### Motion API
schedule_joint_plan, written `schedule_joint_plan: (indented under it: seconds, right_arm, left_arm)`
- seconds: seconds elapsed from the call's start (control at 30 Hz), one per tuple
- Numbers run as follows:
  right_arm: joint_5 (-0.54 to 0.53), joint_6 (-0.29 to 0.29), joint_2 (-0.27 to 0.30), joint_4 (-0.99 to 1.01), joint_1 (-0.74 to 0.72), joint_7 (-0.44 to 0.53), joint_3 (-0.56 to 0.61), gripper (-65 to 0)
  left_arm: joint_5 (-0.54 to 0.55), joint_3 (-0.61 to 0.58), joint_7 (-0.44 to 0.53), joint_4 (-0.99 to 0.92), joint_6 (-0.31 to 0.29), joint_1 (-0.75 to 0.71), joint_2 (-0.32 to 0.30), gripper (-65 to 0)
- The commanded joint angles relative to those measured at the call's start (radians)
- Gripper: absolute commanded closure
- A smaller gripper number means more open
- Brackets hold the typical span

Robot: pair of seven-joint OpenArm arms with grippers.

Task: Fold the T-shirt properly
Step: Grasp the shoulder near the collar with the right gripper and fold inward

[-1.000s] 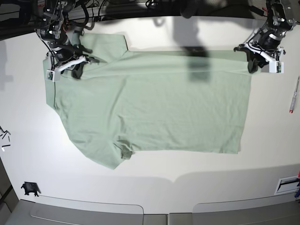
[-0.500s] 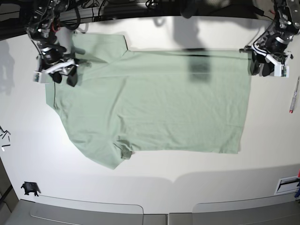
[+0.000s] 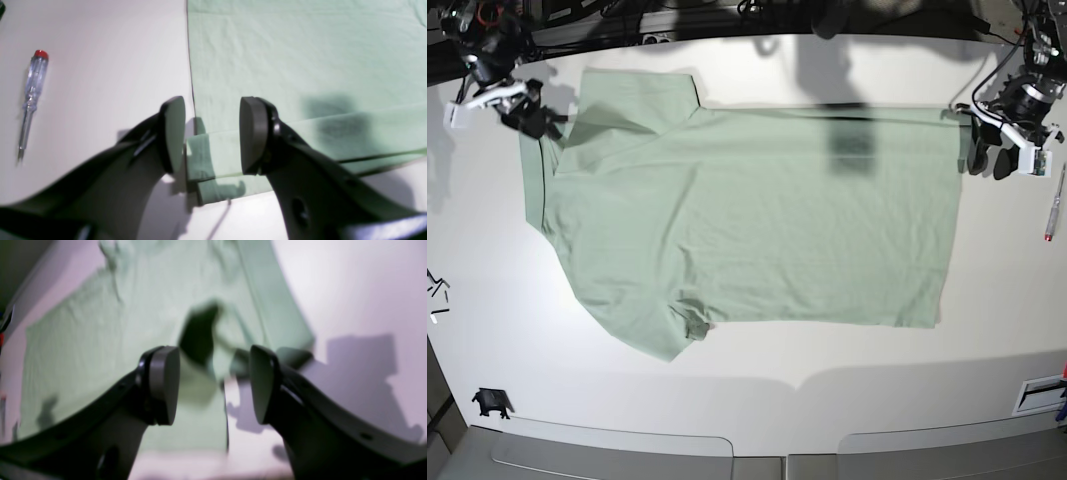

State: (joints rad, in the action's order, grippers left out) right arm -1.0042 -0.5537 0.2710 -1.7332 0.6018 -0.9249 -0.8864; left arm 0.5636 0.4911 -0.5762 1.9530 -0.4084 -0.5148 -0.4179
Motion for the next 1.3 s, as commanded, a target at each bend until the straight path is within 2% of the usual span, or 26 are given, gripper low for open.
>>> schedule_joint_plan:
  seconds: [0.0,0.2,0.3,0.43,0.6,0.83,1.0,1.27]
  right_arm:
    - [-0.03,-0.016,0.001,-0.019,0.032,0.018,-0.008,-31.2]
    - [-0.028,-0.017,-0.089,-0.018,0.099,0.031,-0.007,-31.2]
    - [-0.02,-0.016,-0.111,-0.012,0.097,0.037,0.033,-31.2]
    - [0.037,-0.01,-0.114,-0.003,0.097,0.062,0.113,-31.2]
    - [0.118,0.06,-0.114,-0.003,0.097,0.101,0.148,-31.2]
    - [0.192,0.135,-0.114,-0.003,0.095,0.209,0.149,-31.2]
    - [0.245,0.15,-0.113,0.007,0.079,0.21,0.19,-31.2]
    - [0.241,0.149,-0.125,0.043,0.077,0.201,0.274,-31.2]
  left_arm:
    - [0.013,0.008,0.023,0.018,-0.002,0.002,-0.014,-24.8]
    - [0.013,0.008,0.024,0.018,-0.002,0.002,-0.014,-24.8]
    - [0.013,0.007,0.028,0.018,-0.002,0.003,-0.014,-24.8]
    - [0.013,0.007,0.031,0.018,-0.003,0.003,-0.014,-24.8]
    - [0.013,0.007,0.031,0.018,-0.003,0.003,-0.014,-24.8]
    - [0.013,0.008,0.031,0.018,-0.003,0.003,-0.014,-24.8]
    - [0.013,0.007,0.031,0.018,-0.002,0.003,-0.014,-24.8]
    - [0.012,0.007,0.027,0.018,-0.003,0.002,-0.014,-24.8]
